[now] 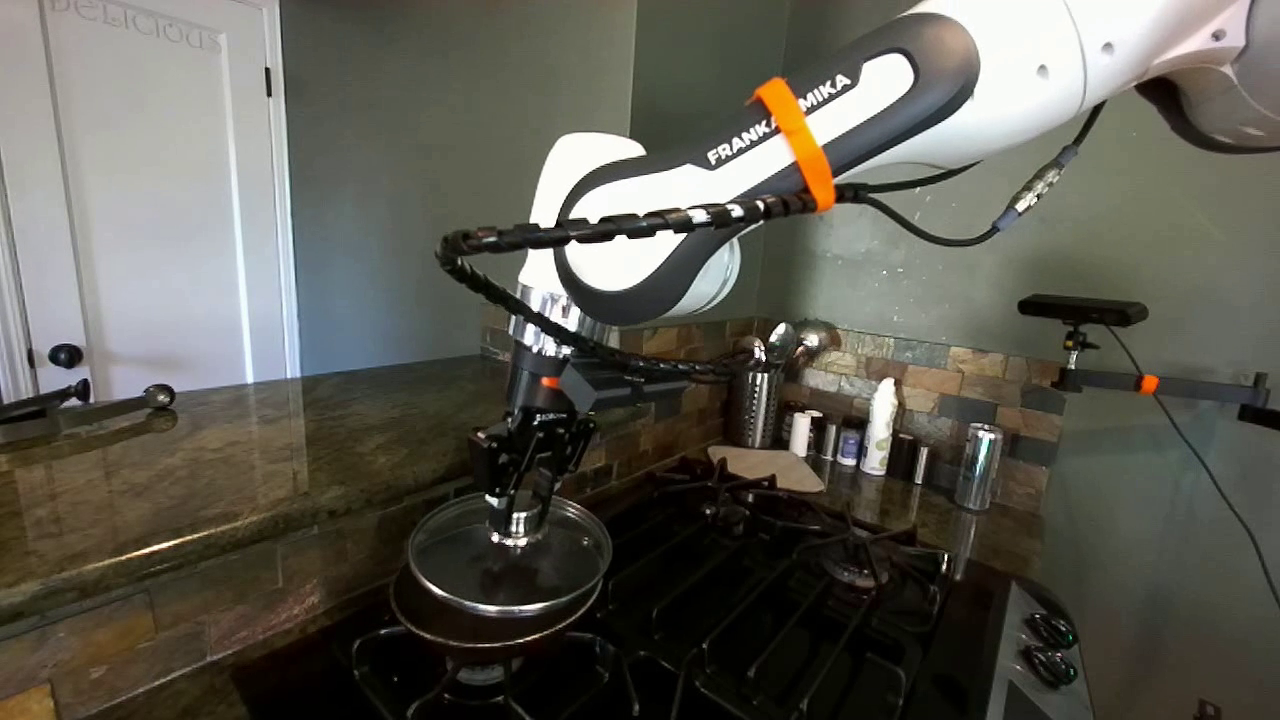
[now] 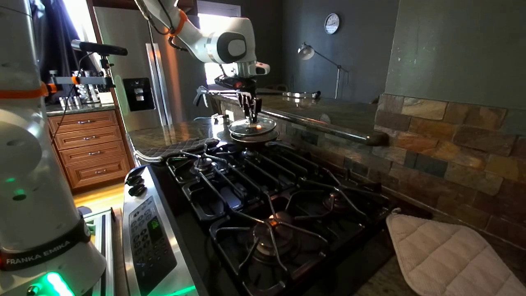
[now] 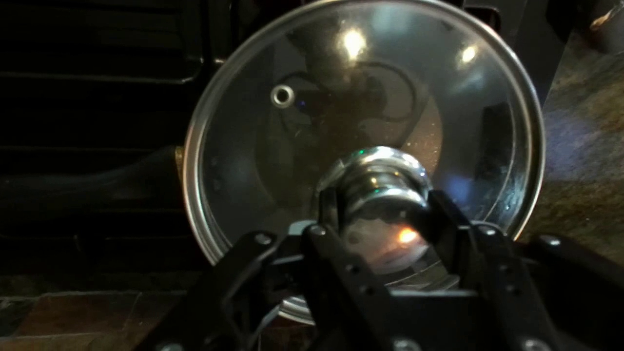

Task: Remove the lid from the pan, move the pan backwards then put back the lid

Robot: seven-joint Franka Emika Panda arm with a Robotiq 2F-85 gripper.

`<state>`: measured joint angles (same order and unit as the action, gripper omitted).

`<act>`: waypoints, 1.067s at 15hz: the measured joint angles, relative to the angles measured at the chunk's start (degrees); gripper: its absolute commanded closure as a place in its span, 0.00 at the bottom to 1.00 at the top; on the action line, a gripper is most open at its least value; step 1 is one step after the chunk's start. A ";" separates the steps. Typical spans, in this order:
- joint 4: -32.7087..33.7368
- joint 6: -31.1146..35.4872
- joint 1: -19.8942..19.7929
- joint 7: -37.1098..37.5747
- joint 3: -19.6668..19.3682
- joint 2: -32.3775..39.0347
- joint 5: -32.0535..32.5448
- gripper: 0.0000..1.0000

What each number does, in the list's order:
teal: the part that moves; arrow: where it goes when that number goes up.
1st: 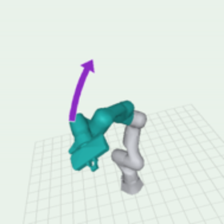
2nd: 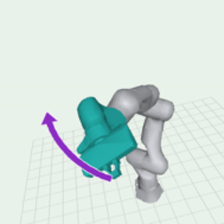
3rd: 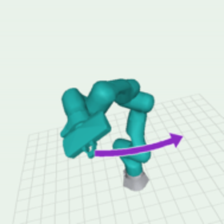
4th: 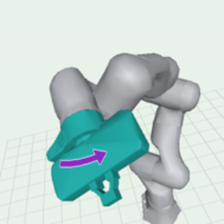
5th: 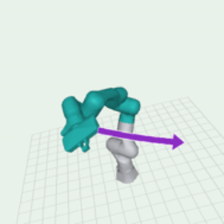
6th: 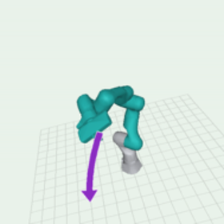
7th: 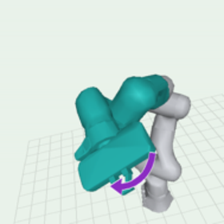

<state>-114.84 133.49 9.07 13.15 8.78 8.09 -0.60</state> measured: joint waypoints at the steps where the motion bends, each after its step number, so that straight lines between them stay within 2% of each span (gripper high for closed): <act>1: 0.58 0.00 0.08 0.00 0.00 0.59 0.00 0.77; 16: 4.99 -1.18 0.79 0.40 -0.22 5.41 1.31 0.77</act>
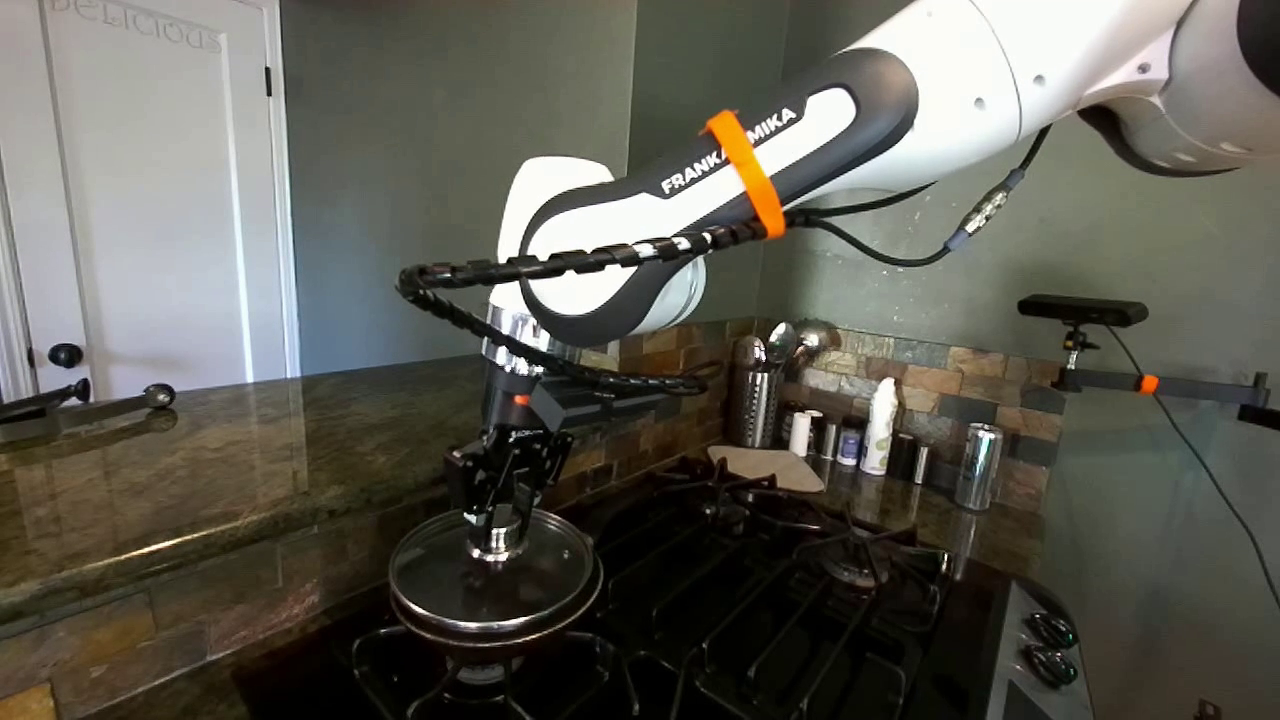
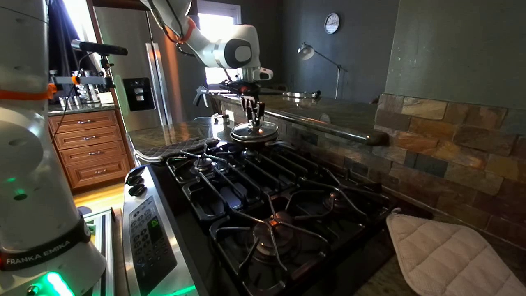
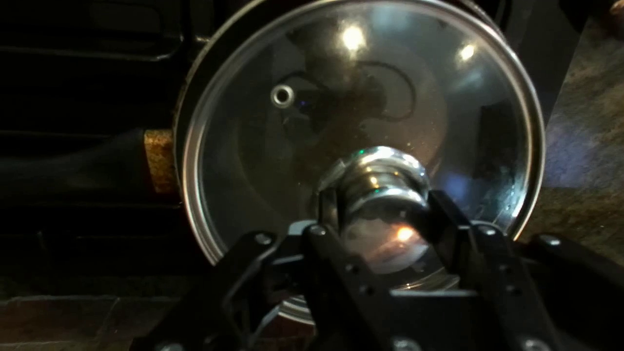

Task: Remove the lid from the pan, move the pan backwards then put back the lid

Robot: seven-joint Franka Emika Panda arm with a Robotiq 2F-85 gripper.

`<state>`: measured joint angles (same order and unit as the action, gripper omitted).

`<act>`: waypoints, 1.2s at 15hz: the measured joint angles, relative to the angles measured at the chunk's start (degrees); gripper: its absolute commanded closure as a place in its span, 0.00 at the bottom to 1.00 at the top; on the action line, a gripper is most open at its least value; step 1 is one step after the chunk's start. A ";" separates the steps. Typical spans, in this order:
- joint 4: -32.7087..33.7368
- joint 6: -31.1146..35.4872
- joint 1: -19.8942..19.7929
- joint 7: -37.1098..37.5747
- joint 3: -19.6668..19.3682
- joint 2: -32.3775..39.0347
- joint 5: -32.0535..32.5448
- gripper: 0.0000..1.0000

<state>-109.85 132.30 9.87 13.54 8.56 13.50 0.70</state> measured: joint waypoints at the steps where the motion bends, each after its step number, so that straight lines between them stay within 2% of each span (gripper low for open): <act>1: 0.19 -0.35 0.02 0.02 -0.02 0.12 0.31 0.77; 11: 1.87 -4.60 0.33 1.07 -0.12 1.18 1.16 0.77; 12: 2.01 -4.60 0.43 1.16 -0.15 1.37 1.17 0.69; 13: 2.12 -4.60 0.53 1.37 -0.18 1.54 1.20 0.77; 18: 3.36 -4.60 0.94 2.60 -0.48 2.56 1.31 0.77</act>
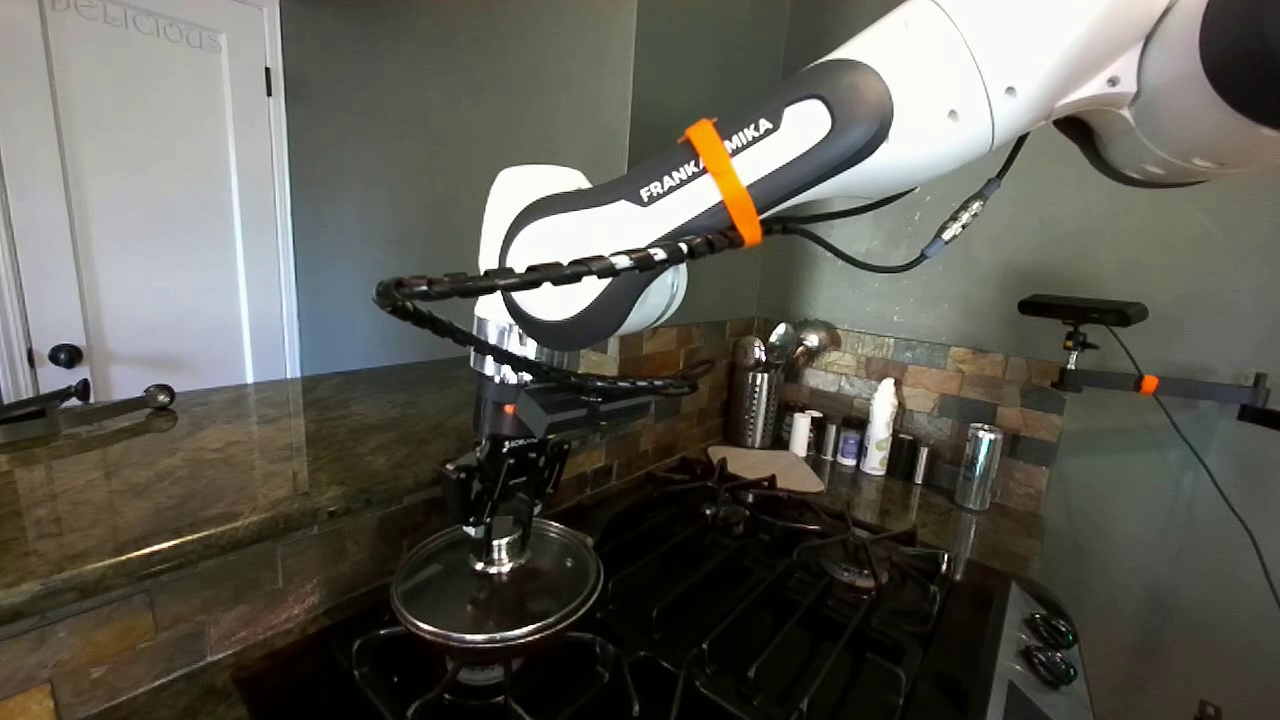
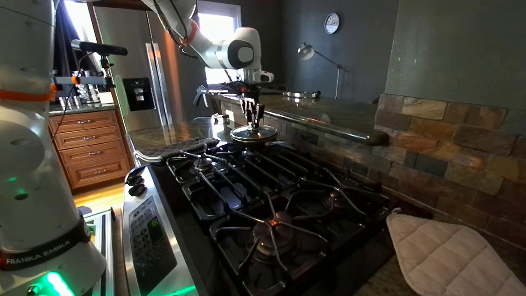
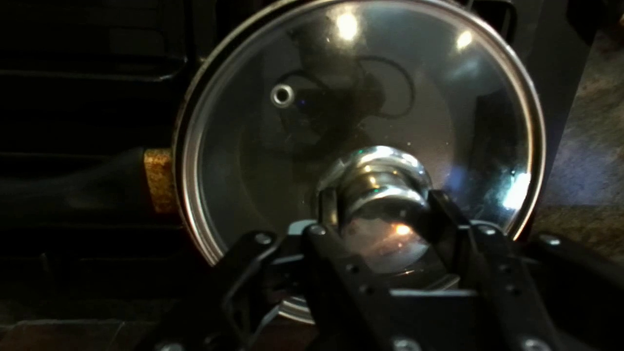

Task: Remove the lid from the pan, move the pan backwards then put back the lid

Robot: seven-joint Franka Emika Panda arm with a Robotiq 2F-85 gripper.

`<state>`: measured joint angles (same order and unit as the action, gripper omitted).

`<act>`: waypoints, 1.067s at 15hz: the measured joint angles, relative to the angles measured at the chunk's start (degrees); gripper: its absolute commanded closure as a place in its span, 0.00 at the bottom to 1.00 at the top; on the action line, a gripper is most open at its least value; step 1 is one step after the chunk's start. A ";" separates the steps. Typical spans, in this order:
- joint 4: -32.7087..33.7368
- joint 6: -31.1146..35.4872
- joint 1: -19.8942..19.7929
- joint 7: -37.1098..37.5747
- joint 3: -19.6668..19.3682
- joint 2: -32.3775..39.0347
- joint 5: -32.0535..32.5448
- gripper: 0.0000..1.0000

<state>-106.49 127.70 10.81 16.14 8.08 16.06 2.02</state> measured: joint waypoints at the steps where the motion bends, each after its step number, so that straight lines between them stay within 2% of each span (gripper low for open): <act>1: 0.17 0.00 0.03 0.20 -0.04 0.14 0.02 0.77; 4: 0.32 0.00 0.18 0.65 -0.24 0.30 0.05 0.77; 5: 0.32 0.00 0.25 0.72 -0.34 0.32 0.08 0.30; 6: 0.32 0.00 0.30 0.77 -0.41 0.36 0.14 0.26; 9: 0.41 0.00 0.36 1.09 -0.53 0.38 0.56 0.04; 11: 0.49 0.00 0.36 1.22 -0.56 0.21 0.58 0.00; 16: 0.41 0.00 0.34 1.87 -0.66 -1.32 0.52 0.00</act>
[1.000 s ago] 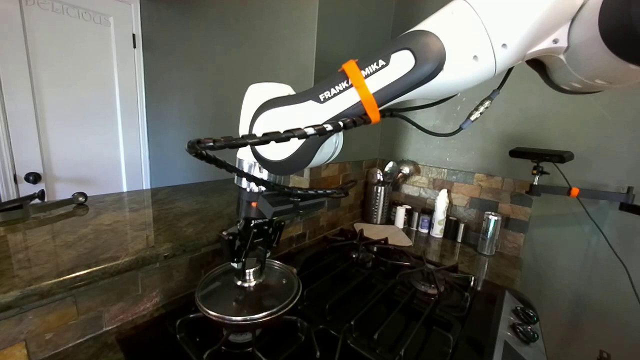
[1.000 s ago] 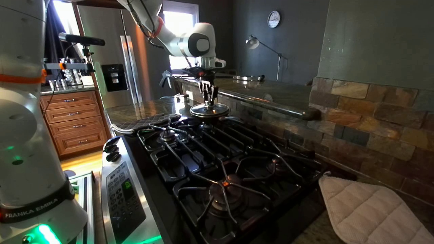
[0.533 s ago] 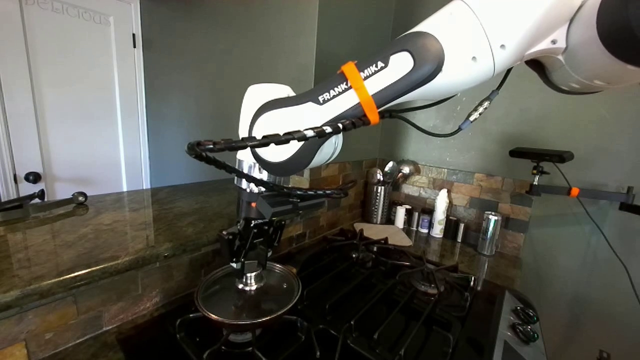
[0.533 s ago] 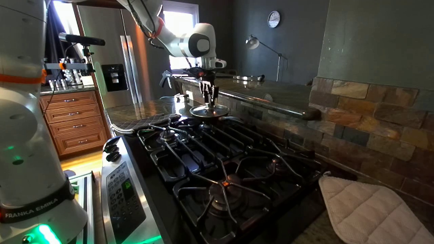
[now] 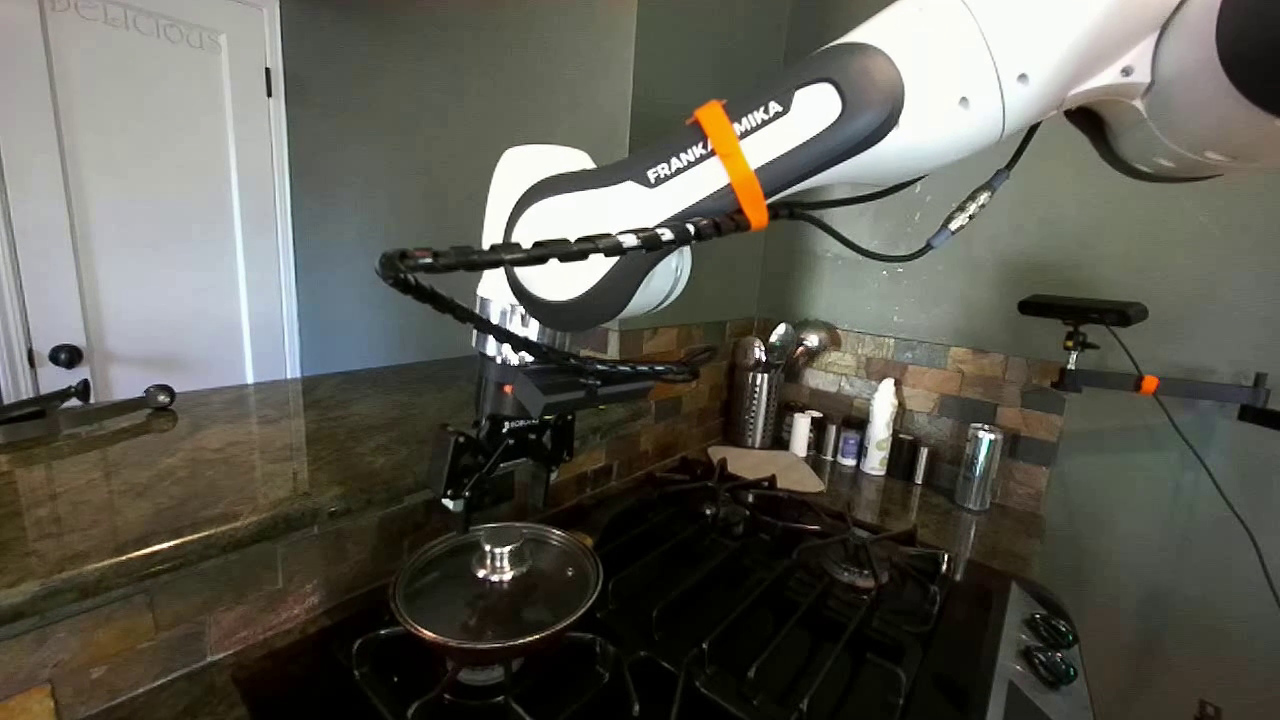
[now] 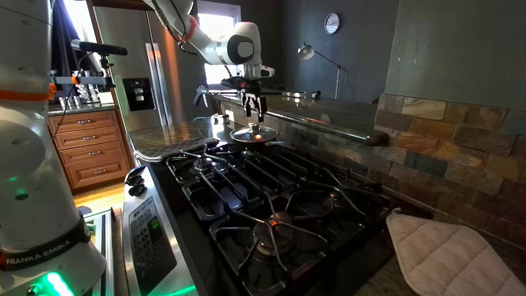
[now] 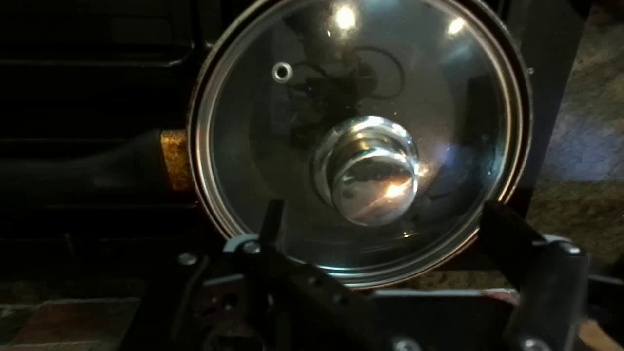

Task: Remove the lid from the pan, move the pan backwards then put back the lid

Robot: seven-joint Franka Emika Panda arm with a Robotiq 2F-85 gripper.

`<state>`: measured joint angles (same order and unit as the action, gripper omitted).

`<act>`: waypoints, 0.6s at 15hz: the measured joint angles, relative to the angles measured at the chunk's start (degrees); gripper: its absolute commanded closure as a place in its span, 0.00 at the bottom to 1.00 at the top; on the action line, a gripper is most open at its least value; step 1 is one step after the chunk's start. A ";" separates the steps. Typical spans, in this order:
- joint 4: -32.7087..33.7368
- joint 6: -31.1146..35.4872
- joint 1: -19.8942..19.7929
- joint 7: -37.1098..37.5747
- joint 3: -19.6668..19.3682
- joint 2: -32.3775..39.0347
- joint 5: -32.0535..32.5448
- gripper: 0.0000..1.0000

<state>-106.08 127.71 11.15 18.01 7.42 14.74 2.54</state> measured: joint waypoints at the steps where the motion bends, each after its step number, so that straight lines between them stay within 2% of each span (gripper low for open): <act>1: -0.20 0.00 -0.03 0.17 -0.05 -0.67 -0.01 0.00; 9: -5.94 0.00 -0.84 1.75 -1.11 -9.71 -0.08 0.00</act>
<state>-112.03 127.70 10.31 19.75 6.31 5.02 2.46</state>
